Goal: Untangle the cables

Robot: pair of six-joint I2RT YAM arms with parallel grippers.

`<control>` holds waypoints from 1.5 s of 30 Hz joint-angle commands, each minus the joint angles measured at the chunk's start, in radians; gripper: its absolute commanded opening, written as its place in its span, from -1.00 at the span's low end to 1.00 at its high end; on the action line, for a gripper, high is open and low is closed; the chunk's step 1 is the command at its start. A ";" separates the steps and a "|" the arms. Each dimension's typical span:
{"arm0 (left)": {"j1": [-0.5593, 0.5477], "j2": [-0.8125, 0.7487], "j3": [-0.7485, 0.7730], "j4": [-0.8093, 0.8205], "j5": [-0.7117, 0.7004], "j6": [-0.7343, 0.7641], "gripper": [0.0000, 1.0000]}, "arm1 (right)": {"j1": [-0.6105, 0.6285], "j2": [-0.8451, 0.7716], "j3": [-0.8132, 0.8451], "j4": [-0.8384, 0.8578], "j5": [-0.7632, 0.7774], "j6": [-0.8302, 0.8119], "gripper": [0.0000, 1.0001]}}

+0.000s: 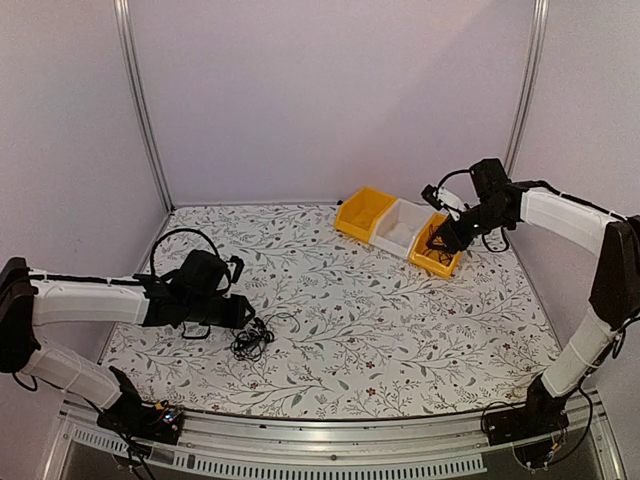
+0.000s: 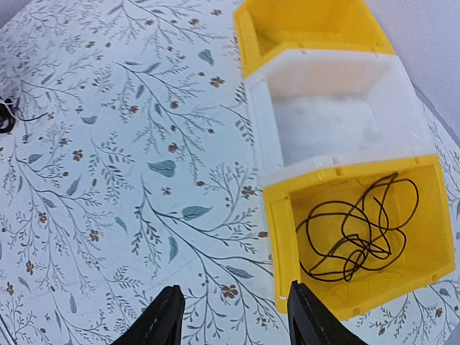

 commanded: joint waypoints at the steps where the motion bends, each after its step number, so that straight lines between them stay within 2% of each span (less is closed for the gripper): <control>1: 0.000 -0.050 -0.031 -0.025 0.027 0.010 -0.43 | 0.108 -0.125 -0.121 0.226 -0.282 -0.063 0.04; 4: -0.001 -0.068 -0.042 0.004 0.056 0.020 -0.41 | 0.302 -0.051 -0.112 0.212 -0.199 -0.115 -0.09; 7: 0.001 -0.055 -0.039 0.026 0.064 0.025 -0.40 | 0.424 0.063 -0.028 0.196 -0.157 -0.118 -0.20; 11: 0.000 -0.014 -0.045 0.038 0.108 -0.007 -0.41 | 0.515 0.271 0.157 0.167 -0.173 -0.058 -0.30; 13: 0.000 -0.022 -0.056 0.030 0.104 -0.033 -0.42 | 0.560 0.324 0.213 0.176 -0.174 -0.042 -0.34; 20: 0.003 -0.227 -0.125 -0.022 -0.001 -0.095 -0.42 | 0.692 0.452 0.351 0.208 -0.168 -0.020 -0.51; 26: 0.014 -0.305 -0.186 -0.037 0.016 -0.124 -0.42 | 0.748 0.564 0.468 0.188 -0.197 0.029 -0.63; 32: 0.014 -0.294 -0.247 0.078 0.133 -0.148 -0.40 | 0.754 0.653 0.554 0.156 -0.241 0.086 -0.65; 38: 0.015 -0.245 -0.265 0.112 0.141 -0.149 -0.33 | 0.754 0.704 0.597 0.149 -0.263 0.130 -0.39; 45: 0.015 -0.198 -0.285 0.205 0.151 -0.152 -0.36 | 0.754 0.738 0.637 0.153 -0.288 0.169 -0.31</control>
